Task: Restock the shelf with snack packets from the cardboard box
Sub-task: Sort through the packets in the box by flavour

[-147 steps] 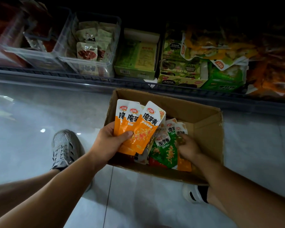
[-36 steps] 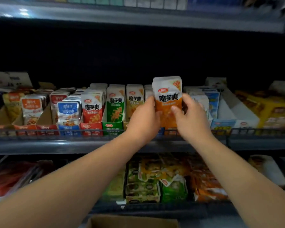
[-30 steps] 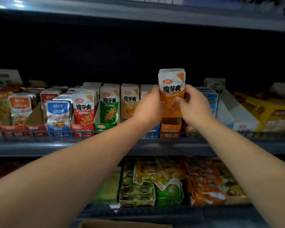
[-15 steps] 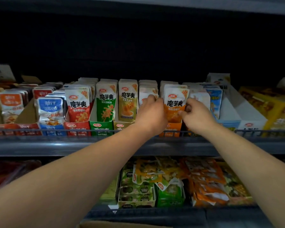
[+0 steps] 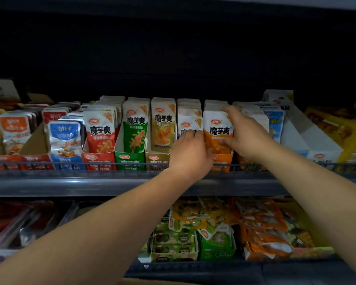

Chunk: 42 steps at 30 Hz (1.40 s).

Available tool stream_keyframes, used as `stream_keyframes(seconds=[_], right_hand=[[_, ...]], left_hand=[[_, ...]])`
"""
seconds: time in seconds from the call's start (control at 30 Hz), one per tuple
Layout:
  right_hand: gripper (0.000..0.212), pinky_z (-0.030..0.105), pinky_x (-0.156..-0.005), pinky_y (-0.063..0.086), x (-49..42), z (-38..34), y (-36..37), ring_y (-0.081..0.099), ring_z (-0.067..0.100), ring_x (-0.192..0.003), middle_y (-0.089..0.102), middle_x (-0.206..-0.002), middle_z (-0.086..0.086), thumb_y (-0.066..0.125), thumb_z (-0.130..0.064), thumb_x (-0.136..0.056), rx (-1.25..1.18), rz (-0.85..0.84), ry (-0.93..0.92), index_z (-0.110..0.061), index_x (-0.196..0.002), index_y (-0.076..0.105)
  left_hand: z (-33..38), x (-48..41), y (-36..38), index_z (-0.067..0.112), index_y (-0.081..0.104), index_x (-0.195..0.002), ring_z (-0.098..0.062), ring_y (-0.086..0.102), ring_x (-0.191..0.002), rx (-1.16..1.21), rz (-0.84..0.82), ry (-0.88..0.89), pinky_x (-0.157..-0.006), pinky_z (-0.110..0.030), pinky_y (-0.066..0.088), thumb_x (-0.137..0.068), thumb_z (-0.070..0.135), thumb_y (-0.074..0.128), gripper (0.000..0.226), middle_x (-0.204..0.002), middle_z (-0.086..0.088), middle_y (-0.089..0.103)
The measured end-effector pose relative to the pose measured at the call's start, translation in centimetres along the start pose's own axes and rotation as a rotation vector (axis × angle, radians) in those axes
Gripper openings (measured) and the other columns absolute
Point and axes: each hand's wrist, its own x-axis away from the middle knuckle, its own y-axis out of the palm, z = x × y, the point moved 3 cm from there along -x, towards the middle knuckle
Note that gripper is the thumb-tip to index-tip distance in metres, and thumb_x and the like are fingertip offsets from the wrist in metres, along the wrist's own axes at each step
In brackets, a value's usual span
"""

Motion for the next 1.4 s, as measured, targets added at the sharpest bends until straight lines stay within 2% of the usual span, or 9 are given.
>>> stream_keyframes(seconds=[0.1,0.27,0.4,0.53,0.87,1.0,1.17,1.3,1.4], right_hand=[[0.080,0.045,-0.082,0.054,-1.1,0.4,0.5,0.059,0.033,-0.107,0.060,-0.122,0.014,0.079,-0.028,-0.083,0.082,0.027,0.016,-0.028,-0.145,0.029],[0.083,0.045,-0.098,0.046,-2.7,1.1,1.5,0.046,0.035,-0.127,0.052,-0.136,0.015,0.080,-0.029,-0.080,0.128,0.070,-0.014,-0.026,-0.147,0.031],[0.093,0.045,-0.106,0.038,-3.2,1.4,1.4,0.038,0.035,-0.133,0.043,-0.144,0.015,0.079,-0.037,-0.081,0.204,0.085,-0.007,-0.027,-0.155,0.024],[0.098,0.045,-0.113,0.033,-2.7,1.9,1.5,0.029,0.035,-0.141,0.033,-0.153,0.015,0.078,-0.037,-0.082,0.168,0.051,0.029,-0.028,-0.158,0.016],[0.086,0.043,-0.113,0.030,-0.8,1.3,0.6,0.026,0.032,-0.142,0.034,-0.151,0.012,0.072,-0.034,-0.088,0.093,0.101,0.055,-0.023,-0.157,0.022],[0.060,0.040,-0.101,0.039,1.5,-0.2,-0.4,0.039,0.029,-0.133,0.046,-0.141,0.011,0.067,-0.029,-0.091,0.034,0.207,-0.026,-0.017,-0.145,0.043],[0.036,0.036,-0.089,0.047,5.9,-3.5,0.1,0.053,0.019,-0.110,0.055,-0.118,-0.002,0.059,-0.030,-0.095,-0.033,0.221,-0.136,-0.019,-0.130,0.056],[0.023,0.033,-0.074,0.049,10.7,-7.3,2.2,0.053,0.009,-0.084,0.050,-0.099,-0.011,0.060,-0.026,-0.095,-0.177,0.170,-0.203,-0.018,-0.116,0.061],[0.019,0.030,-0.068,0.048,14.9,-9.7,5.9,0.051,0.007,-0.076,0.049,-0.091,-0.012,0.061,-0.025,-0.096,-0.264,0.038,-0.210,-0.019,-0.114,0.062]], left_hand=[[-0.1,-0.1,0.0,0.013,0.056,-0.131,-0.027,0.056,-0.117,0.001,-0.003,-0.004,-0.097,-0.042,0.049,-0.099,0.038,0.057,0.041,-0.126,-0.007,0.060],[0.0,-0.1,0.1,0.012,0.054,-0.136,-0.027,0.055,-0.120,-0.001,-0.001,-0.002,-0.099,-0.042,0.049,-0.100,0.039,0.055,0.045,-0.129,-0.007,0.059],[0.0,-0.2,0.1,0.012,0.054,-0.135,-0.027,0.056,-0.120,-0.005,-0.001,-0.003,-0.099,-0.041,0.048,-0.100,0.040,0.055,0.045,-0.128,-0.007,0.059],[0.1,-0.1,0.0,0.011,0.055,-0.134,-0.027,0.056,-0.118,-0.010,0.001,-0.001,-0.096,-0.040,0.048,-0.100,0.039,0.054,0.044,-0.126,-0.007,0.060],[0.1,-0.1,-0.2,0.012,0.054,-0.135,-0.027,0.056,-0.118,0.034,0.006,0.014,-0.095,-0.040,0.050,-0.100,0.036,0.055,0.042,-0.127,-0.008,0.059],[-0.4,0.4,-1.5,0.011,0.055,-0.135,-0.027,0.056,-0.116,0.134,0.061,0.062,-0.091,-0.040,0.052,-0.101,0.028,0.056,0.039,-0.125,-0.008,0.058],[-2.1,3.8,-4.5,0.015,0.062,-0.127,-0.019,0.059,-0.105,0.199,0.142,0.097,-0.086,-0.034,0.052,-0.100,0.028,0.059,0.030,-0.115,-0.001,0.059],[-6.3,9.5,-6.5,0.016,0.065,-0.117,-0.015,0.060,-0.086,0.261,0.141,0.010,-0.077,-0.038,0.053,-0.096,0.026,0.063,0.023,-0.099,0.004,0.060],[-11.1,15.6,-6.1,0.018,0.064,-0.115,-0.013,0.062,-0.078,0.262,0.065,-0.100,-0.072,-0.039,0.055,-0.097,0.027,0.063,0.020,-0.092,0.004,0.064]])
